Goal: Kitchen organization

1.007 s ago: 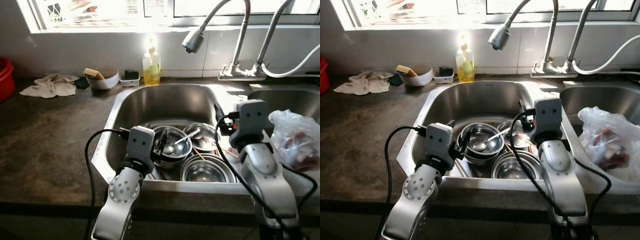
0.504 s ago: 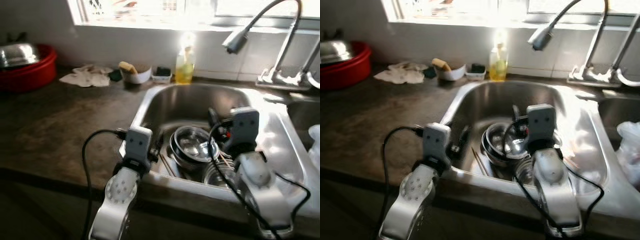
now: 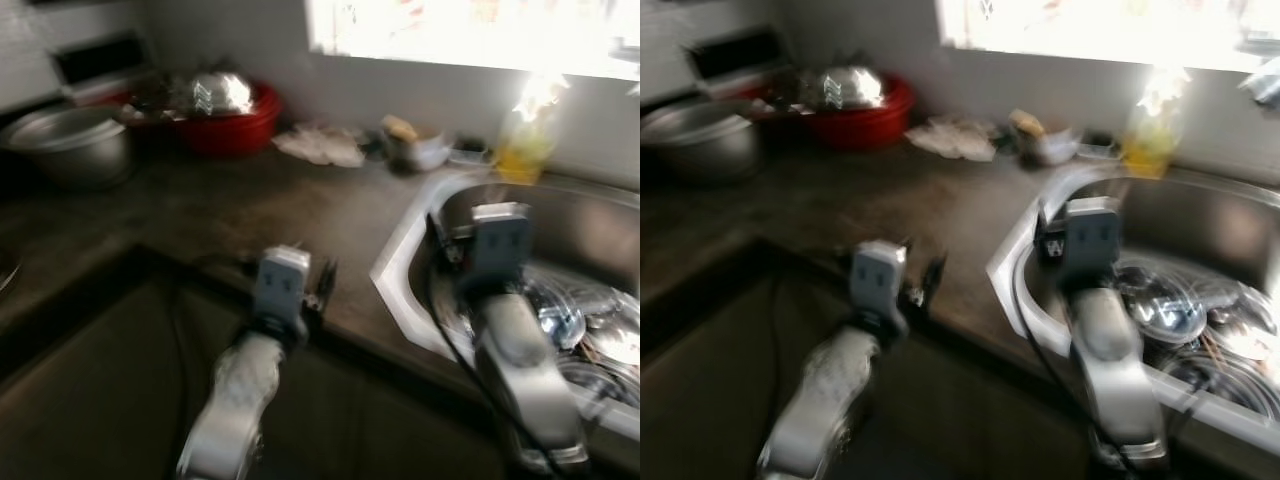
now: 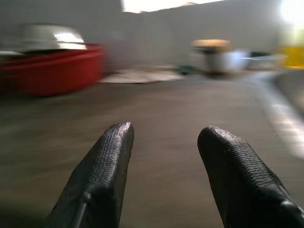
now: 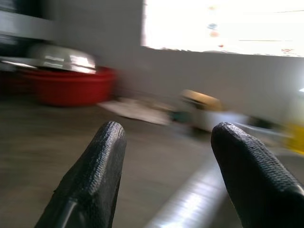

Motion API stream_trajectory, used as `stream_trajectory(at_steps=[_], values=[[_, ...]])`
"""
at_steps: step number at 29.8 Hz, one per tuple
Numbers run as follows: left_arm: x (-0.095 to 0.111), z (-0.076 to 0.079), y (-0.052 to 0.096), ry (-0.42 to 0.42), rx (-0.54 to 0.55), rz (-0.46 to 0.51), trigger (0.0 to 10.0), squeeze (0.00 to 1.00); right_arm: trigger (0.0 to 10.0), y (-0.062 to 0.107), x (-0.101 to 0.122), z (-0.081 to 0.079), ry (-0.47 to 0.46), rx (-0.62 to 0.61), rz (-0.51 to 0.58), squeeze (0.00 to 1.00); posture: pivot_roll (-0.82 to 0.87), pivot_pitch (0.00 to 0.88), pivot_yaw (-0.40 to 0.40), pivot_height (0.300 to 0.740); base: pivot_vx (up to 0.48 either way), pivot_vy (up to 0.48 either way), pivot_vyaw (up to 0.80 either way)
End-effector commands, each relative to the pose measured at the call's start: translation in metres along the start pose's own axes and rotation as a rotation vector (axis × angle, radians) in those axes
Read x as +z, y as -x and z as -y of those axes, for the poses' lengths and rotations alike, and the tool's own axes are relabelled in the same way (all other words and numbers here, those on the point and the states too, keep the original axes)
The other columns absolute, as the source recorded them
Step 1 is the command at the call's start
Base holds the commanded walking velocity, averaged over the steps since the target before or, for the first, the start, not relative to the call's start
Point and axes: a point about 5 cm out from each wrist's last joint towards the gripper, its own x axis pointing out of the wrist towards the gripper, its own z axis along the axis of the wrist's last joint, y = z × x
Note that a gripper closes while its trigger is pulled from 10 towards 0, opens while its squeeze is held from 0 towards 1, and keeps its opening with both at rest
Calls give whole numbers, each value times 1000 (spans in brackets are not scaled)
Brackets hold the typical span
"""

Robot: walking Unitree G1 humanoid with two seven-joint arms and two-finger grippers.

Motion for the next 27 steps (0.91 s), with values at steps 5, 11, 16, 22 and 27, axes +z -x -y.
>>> stream_trajectory(at_steps=[5, 11, 16, 22, 27], values=[[5, 9, -2, 18, -22, 14, 10000, 0, 10000, -1, 3, 6, 3, -16, 11, 0, 14, 20, -6, 740, 0, 0, 800], [6, 8, -2, 15, -19, 16, 10000, 0, 10000, -3, 4, 4, -2, -5, 12, 0, 16, 21, -8, 740, 0, 389, 800], [6, 8, -3, 10, -18, 18, 10000, 0, 10000, -4, 4, 3, -5, -3, 12, 0, 13, 21, -8, 740, 0, 96, 800], [6, 7, -4, 7, -4, 19, 10000, 0, 10000, -4, 4, 2, -9, 2, 10, 0, 16, 23, -10, 740, 0, 0, 800], [6, 5, -4, -5, 5, 20, 10000, 0, 10000, -5, 4, 2, -12, 2, 8, 0, 17, 24, -6, 740, 0, 0, 800]])
